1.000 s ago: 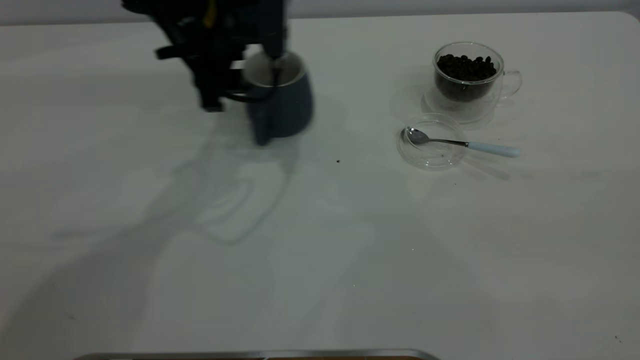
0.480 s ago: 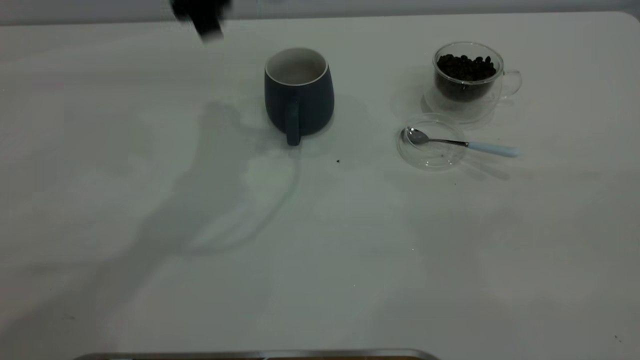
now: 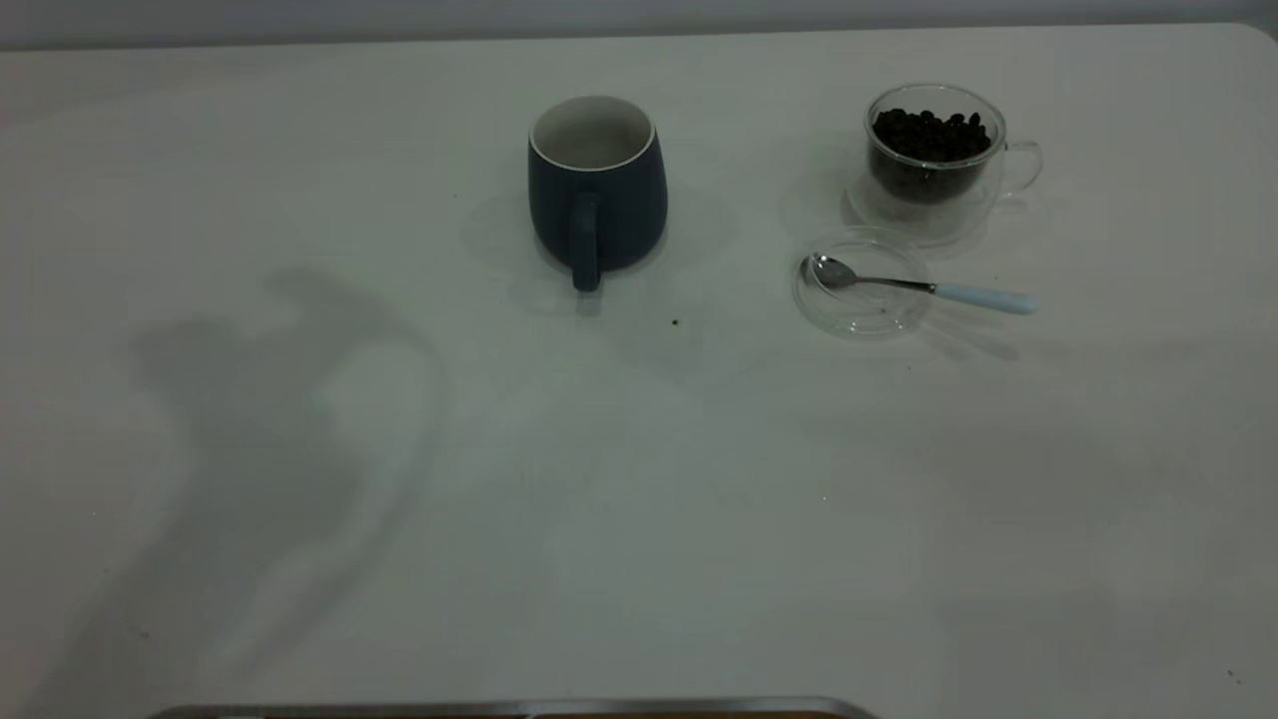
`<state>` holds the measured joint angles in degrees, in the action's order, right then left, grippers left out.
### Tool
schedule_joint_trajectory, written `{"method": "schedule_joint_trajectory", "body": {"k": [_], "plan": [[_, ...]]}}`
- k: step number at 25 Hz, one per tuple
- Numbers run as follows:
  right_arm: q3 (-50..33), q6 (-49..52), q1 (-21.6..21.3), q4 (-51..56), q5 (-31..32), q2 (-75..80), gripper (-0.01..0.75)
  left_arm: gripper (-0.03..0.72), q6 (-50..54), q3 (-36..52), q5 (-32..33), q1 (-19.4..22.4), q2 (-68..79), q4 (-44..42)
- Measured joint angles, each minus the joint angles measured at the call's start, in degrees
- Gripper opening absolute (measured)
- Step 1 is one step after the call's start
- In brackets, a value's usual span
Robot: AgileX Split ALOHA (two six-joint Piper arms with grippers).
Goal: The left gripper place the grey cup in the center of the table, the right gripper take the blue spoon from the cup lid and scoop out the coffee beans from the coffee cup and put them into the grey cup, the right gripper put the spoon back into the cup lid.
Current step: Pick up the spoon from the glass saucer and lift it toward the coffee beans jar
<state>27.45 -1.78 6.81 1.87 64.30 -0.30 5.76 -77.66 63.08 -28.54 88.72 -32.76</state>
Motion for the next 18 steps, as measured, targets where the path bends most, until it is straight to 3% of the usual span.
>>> {"method": "schedule_joint_trajectory", "body": {"k": [2, 11, 18], "plan": [[0.0, 0.0, 0.0, 0.0, 0.0, 0.0, 0.576, 0.495, 0.54, 0.0, 3.69, 0.0, -4.44, 3.03], [0.0, 0.0, 0.0, 0.0, 0.0, 0.0, 0.576, 0.495, 3.96, 2.58, 3.68, 0.0, -30.44, 12.85], [0.0, 0.0, 0.0, 0.0, 0.0, 0.0, 0.576, 0.495, 2.06, 17.16, 3.68, 0.0, -55.51, 25.61]]}}
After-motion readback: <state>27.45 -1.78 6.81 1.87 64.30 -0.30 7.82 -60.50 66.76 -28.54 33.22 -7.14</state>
